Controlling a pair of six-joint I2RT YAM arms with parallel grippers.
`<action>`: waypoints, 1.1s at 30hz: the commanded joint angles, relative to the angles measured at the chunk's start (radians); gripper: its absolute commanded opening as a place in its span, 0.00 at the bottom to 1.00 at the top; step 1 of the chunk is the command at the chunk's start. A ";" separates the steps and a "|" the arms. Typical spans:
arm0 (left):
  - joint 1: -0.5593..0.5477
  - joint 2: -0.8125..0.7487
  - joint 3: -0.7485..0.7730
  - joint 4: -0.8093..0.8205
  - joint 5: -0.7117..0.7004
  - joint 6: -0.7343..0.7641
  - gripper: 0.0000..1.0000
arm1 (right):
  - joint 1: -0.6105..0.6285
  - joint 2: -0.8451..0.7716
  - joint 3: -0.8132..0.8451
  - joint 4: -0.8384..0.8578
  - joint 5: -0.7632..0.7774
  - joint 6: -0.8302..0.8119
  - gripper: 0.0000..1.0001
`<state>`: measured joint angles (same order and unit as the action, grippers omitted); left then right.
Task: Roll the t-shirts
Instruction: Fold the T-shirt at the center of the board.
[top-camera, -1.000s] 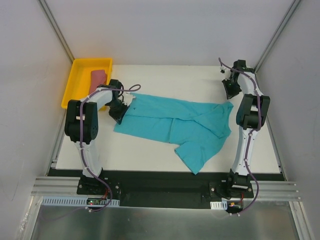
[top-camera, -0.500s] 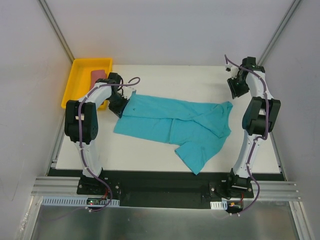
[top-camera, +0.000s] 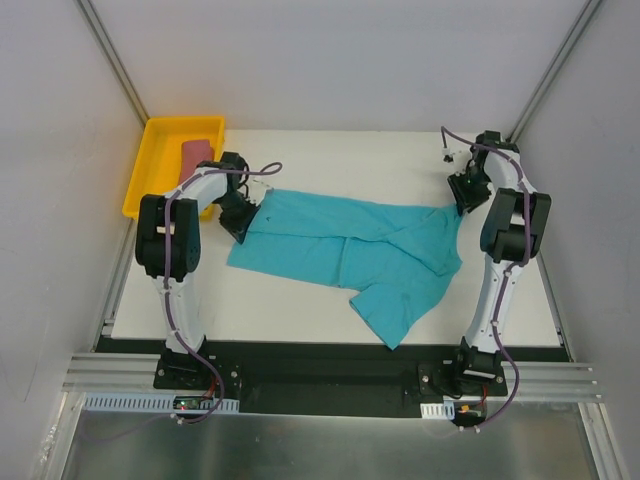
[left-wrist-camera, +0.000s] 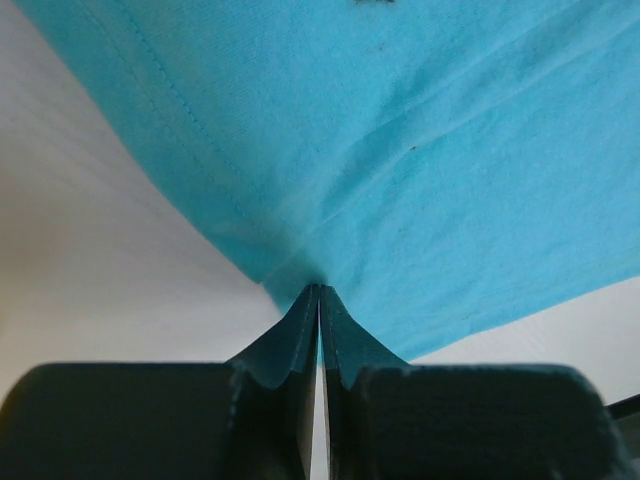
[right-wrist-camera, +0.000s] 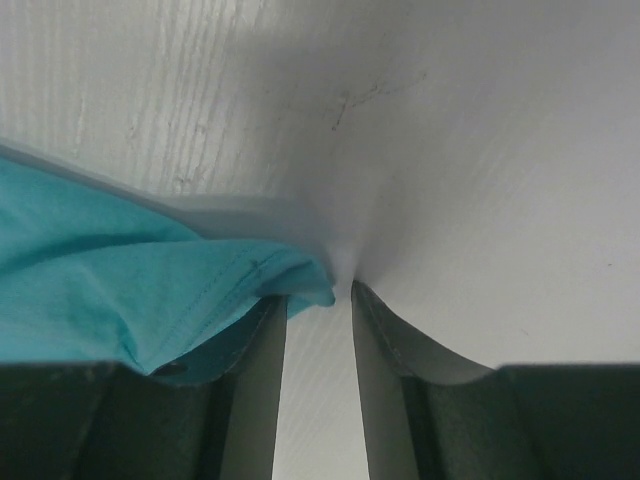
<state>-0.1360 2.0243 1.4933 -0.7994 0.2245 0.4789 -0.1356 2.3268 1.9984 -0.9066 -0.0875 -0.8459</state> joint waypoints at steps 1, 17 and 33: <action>0.004 0.033 0.033 -0.032 -0.025 -0.010 0.02 | 0.014 0.057 0.097 -0.014 0.049 -0.028 0.34; -0.011 0.062 0.232 -0.090 0.064 -0.091 0.03 | 0.024 0.175 0.309 0.213 0.186 -0.064 0.30; -0.027 -0.003 0.331 -0.146 0.225 -0.128 0.17 | 0.022 -0.299 -0.061 0.088 -0.129 0.077 0.54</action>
<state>-0.1520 2.0361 1.7733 -0.9138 0.4099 0.3759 -0.1482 2.1246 1.9739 -0.7048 0.0326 -0.8101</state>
